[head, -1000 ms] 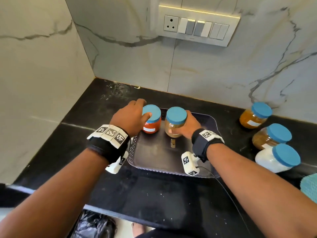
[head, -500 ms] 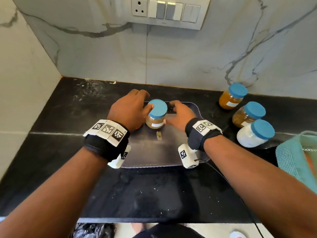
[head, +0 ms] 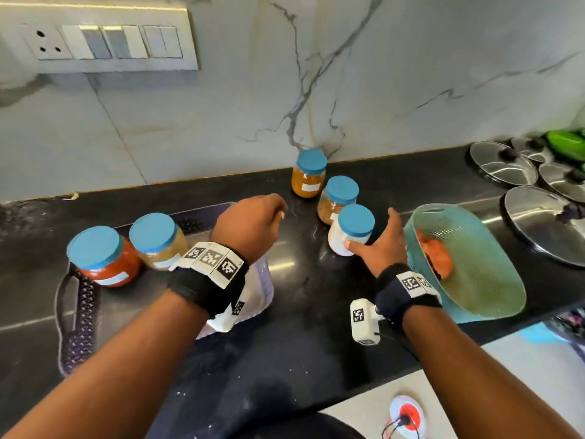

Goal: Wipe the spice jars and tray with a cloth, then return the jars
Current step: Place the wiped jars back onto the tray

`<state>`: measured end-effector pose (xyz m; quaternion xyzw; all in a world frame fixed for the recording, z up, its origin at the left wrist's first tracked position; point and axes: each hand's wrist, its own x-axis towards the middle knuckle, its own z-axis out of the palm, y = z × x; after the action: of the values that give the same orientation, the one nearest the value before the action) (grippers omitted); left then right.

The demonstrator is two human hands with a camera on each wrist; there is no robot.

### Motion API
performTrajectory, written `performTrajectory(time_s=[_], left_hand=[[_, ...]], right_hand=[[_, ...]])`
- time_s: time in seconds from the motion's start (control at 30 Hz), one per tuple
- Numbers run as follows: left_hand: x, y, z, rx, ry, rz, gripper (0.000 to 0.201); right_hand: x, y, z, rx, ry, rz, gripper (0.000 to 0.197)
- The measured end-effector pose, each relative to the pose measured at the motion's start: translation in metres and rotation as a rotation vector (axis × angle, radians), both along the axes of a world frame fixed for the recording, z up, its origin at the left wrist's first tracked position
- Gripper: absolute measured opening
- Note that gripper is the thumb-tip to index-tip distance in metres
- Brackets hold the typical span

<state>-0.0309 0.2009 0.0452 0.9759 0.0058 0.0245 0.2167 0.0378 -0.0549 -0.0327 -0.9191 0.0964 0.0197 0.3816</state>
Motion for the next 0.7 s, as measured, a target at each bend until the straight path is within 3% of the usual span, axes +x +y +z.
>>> performTrajectory(time_s=[0.07,0.17,0.33,0.4,0.6,0.7], left_hand=[[0.012,-0.015,-0.001,-0.011,0.026,-0.009,0.021],[0.025,-0.033,-0.002,-0.019,0.04,-0.019,0.023],[0.04,-0.054,-0.007,-0.039,0.122,-0.048,0.027],[0.043,-0.061,-0.01,-0.042,0.171,-0.047,0.036],[0.034,-0.075,-0.011,-0.13,0.264,-0.029,0.093],[0.022,-0.052,0.002,-0.119,0.12,0.041,0.092]], right_hand=[[0.013,-0.006,-0.01,0.086,0.057,0.063,0.119],[0.029,-0.01,-0.018,0.238,0.134,0.152,0.106],[0.036,-0.011,-0.027,0.3,0.154,0.234,0.097],[0.031,-0.011,-0.028,0.296,0.121,0.242,0.096],[-0.007,0.018,0.003,0.205,-0.066,0.409,0.09],[-0.018,0.052,0.018,0.187,-0.215,0.557,0.096]])
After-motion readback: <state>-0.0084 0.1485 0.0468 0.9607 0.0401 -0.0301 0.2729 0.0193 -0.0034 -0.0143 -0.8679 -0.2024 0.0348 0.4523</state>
